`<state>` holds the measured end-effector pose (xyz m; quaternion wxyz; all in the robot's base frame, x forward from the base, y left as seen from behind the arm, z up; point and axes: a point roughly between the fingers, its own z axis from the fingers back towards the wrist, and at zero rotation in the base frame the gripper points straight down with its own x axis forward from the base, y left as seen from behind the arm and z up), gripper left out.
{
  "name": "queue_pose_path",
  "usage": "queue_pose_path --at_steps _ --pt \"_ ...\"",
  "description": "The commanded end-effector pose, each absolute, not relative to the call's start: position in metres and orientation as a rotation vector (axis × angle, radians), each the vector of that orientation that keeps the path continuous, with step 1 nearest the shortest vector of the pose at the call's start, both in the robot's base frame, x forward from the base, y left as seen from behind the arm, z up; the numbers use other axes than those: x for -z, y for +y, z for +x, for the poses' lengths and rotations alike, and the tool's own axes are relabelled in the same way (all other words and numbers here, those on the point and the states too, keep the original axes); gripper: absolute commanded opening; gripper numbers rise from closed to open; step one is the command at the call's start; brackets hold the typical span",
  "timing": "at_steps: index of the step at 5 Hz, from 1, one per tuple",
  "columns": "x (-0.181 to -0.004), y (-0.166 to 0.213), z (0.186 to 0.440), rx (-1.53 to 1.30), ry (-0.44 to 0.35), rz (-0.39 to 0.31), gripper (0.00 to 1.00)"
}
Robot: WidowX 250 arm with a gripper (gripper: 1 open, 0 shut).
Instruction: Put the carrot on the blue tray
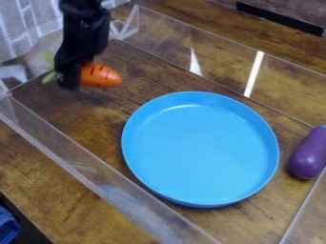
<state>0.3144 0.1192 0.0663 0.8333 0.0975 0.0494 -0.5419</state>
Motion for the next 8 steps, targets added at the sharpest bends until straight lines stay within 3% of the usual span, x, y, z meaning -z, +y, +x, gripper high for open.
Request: queue_pose_path --at_steps 1,2,6,8 --pt "-0.11 0.125 0.326 1.108 0.073 0.28 0.0" --pt "-0.114 0.128 0.325 1.091 0.082 0.278 0.0" --pt "-0.066 0.169 0.305 1.214 0.09 0.231 0.0" --pt "-0.064 0.177 0.301 1.243 0.111 0.233 0.0"
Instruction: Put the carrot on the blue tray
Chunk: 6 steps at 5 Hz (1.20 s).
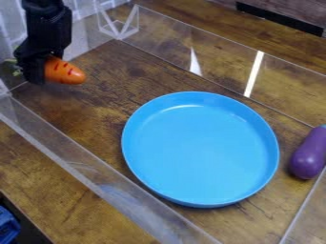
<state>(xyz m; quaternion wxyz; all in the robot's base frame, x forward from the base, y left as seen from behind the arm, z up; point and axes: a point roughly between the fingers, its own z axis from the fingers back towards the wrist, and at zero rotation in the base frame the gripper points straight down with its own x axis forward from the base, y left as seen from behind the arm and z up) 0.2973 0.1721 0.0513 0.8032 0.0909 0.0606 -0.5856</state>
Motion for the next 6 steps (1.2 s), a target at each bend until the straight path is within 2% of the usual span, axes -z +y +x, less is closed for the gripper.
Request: queue_pose_path --at_steps 1,3,6 --pt "-0.06 0.176 0.302 1.248 0.116 0.227 0.0" --pt "-0.064 0.156 0.292 1.164 0.13 0.212 0.0" --pt "-0.115 0.162 0.318 1.17 0.15 0.228 0.0"
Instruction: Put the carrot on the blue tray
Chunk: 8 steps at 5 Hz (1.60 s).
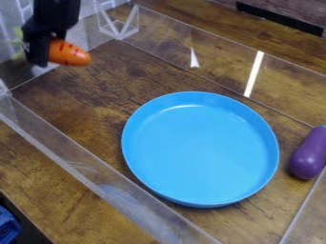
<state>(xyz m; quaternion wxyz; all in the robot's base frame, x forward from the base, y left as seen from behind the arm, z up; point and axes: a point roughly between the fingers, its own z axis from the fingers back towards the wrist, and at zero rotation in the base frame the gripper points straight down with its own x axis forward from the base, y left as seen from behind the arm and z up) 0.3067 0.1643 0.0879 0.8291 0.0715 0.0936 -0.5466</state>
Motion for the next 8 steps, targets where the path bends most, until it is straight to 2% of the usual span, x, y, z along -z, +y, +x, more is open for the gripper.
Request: queue_pose_path --at_steps 1,2,3,4,5,6,7,8 --pt "-0.107 0.167 0.322 1.125 0.155 0.229 0.0" --pt "-0.095 0.178 0.326 1.089 0.159 0.215 0.0" --pt "-0.091 0.179 0.334 1.066 0.16 0.213 0.0" --pt "-0.095 0.163 0.333 1.069 0.154 0.21 0.0" --pt "-0.105 0.138 0.332 1.069 0.147 0.208 0.0" --pt "-0.109 0.102 0.343 1.06 0.134 0.206 0.0" --pt "-0.11 0.055 0.35 1.065 0.104 0.196 0.0" --pt "-0.12 0.015 0.348 1.118 0.084 0.198 0.0"
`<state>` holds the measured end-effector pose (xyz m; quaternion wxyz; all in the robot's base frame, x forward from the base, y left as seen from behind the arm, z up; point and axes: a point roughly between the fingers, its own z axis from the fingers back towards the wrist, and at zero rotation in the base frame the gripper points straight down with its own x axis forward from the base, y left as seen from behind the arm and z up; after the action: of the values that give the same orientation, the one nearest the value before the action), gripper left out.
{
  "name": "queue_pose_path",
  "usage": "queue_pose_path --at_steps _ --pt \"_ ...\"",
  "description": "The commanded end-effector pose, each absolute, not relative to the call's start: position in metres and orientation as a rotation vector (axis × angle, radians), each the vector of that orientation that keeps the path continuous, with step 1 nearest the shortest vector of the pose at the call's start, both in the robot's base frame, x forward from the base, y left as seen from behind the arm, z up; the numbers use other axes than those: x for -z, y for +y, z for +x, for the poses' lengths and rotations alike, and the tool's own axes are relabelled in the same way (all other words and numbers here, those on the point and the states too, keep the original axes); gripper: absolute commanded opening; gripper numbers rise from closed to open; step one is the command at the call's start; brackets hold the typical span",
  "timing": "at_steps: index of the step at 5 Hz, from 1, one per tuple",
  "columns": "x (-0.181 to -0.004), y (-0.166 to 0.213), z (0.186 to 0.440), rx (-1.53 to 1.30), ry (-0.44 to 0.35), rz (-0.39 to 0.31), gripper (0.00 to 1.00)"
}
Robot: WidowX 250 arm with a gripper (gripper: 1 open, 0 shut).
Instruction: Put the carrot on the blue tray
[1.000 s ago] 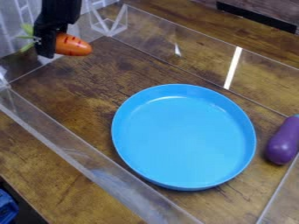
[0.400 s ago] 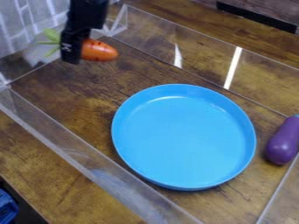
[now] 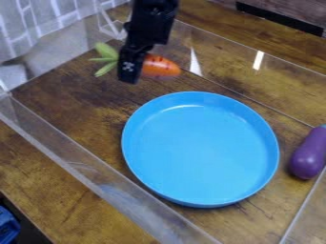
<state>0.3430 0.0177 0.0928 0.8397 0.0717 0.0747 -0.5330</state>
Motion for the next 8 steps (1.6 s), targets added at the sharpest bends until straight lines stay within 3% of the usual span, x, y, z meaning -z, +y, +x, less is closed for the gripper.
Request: queue_pose_path --at_steps 1,2,4,5,6,8 --pt "-0.138 -0.009 0.338 1.156 0.081 0.207 0.0" --pt "-0.146 -0.03 0.325 1.185 0.076 0.203 0.0" --pt "-0.127 -0.058 0.299 1.292 0.077 0.191 0.0" --pt "-0.122 -0.054 0.31 1.295 0.077 0.195 1.0" --pt "-0.116 -0.053 0.317 1.301 0.073 0.195 1.0" --pt "-0.112 -0.065 0.309 1.197 0.086 0.185 1.0"
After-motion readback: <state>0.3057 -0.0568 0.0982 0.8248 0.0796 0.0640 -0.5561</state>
